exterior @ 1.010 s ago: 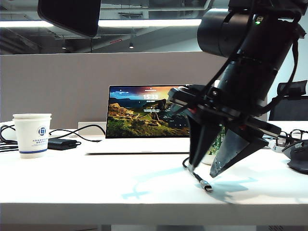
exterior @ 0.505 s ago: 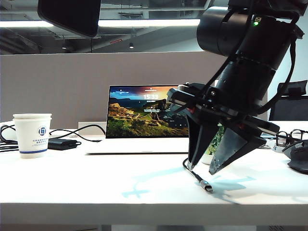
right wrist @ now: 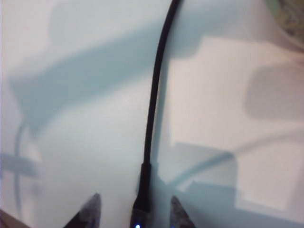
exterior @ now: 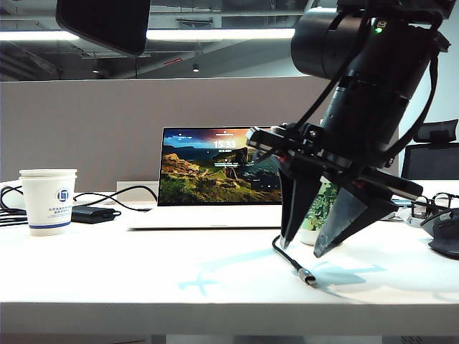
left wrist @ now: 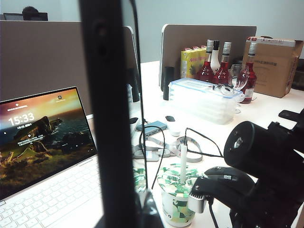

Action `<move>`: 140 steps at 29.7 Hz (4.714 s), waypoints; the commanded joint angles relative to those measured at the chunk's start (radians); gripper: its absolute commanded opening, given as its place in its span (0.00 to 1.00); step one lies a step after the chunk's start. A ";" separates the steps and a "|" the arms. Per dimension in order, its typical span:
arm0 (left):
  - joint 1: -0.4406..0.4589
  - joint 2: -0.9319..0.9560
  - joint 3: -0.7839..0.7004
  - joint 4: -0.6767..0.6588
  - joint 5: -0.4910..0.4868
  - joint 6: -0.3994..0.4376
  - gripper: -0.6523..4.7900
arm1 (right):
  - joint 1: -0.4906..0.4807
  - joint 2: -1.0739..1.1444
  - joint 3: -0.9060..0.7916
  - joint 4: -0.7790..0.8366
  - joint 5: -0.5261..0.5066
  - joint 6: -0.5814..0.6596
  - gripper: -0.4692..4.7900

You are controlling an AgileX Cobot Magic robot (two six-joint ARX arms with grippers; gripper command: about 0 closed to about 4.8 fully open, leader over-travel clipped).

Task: Pick up the black phone, pick up the charger plug, insert the charger plug into the phone's charging port, and finally place the connected phone back on the desk.

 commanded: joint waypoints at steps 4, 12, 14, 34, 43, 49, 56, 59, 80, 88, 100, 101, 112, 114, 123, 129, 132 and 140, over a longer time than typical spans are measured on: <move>0.000 -0.005 0.009 0.042 0.004 0.000 0.11 | 0.011 -0.002 0.034 -0.053 0.061 -0.005 0.44; 0.000 -0.005 0.009 0.042 0.004 0.000 0.11 | 0.045 0.000 0.039 -0.056 0.098 -0.027 0.44; 0.000 -0.005 0.009 0.042 0.005 0.000 0.11 | 0.050 0.010 0.040 -0.056 0.104 -0.026 0.44; 0.000 -0.005 0.009 0.035 0.004 0.000 0.11 | 0.051 0.091 0.040 -0.095 0.061 -0.027 0.42; 0.000 -0.005 0.009 0.035 0.004 0.000 0.11 | 0.051 0.093 0.040 -0.141 0.059 -0.030 0.35; 0.000 -0.005 0.009 0.035 0.004 0.000 0.11 | 0.051 0.093 0.040 -0.169 0.058 -0.030 0.08; 0.000 -0.005 0.009 0.035 0.005 0.000 0.11 | 0.051 0.092 0.040 -0.141 -0.006 -0.031 0.08; 0.000 -0.005 0.009 0.035 0.005 0.000 0.11 | 0.051 0.089 0.043 -0.121 -0.063 -0.047 0.08; 0.000 -0.005 0.009 0.035 0.005 0.000 0.11 | 0.049 0.089 0.322 -0.131 -0.179 -0.162 0.08; 0.000 -0.005 0.010 0.035 0.005 0.000 0.11 | 0.047 0.089 0.431 -0.127 -0.204 -0.209 0.08; 0.000 -0.006 0.010 0.035 0.005 0.000 0.11 | -0.018 0.088 0.509 -0.091 -0.278 -0.210 0.08; 0.000 -0.006 0.010 0.035 0.005 0.000 0.11 | -0.027 0.085 0.513 -0.089 -0.290 -0.210 0.08; 0.000 -0.006 0.009 0.035 0.005 0.000 0.11 | -0.104 0.002 0.513 0.047 -0.342 -0.206 0.08; 0.000 -0.006 0.009 0.035 0.005 0.000 0.11 | -0.117 -0.014 0.514 0.077 -0.342 -0.206 0.08; 0.000 -0.006 0.010 0.035 0.007 0.000 0.11 | -0.140 -0.073 0.513 0.211 -0.379 -0.206 0.10; 0.000 -0.006 0.010 0.035 0.098 -0.003 0.11 | -0.142 -0.111 0.513 0.303 -0.435 -0.206 0.11; 0.000 -0.005 0.010 0.035 0.156 -0.011 0.11 | -0.142 -0.129 0.514 0.351 -0.473 -0.206 0.11; 0.000 -0.004 0.010 0.036 0.248 -0.030 0.11 | -0.142 -0.192 0.513 0.476 -0.542 -0.168 0.10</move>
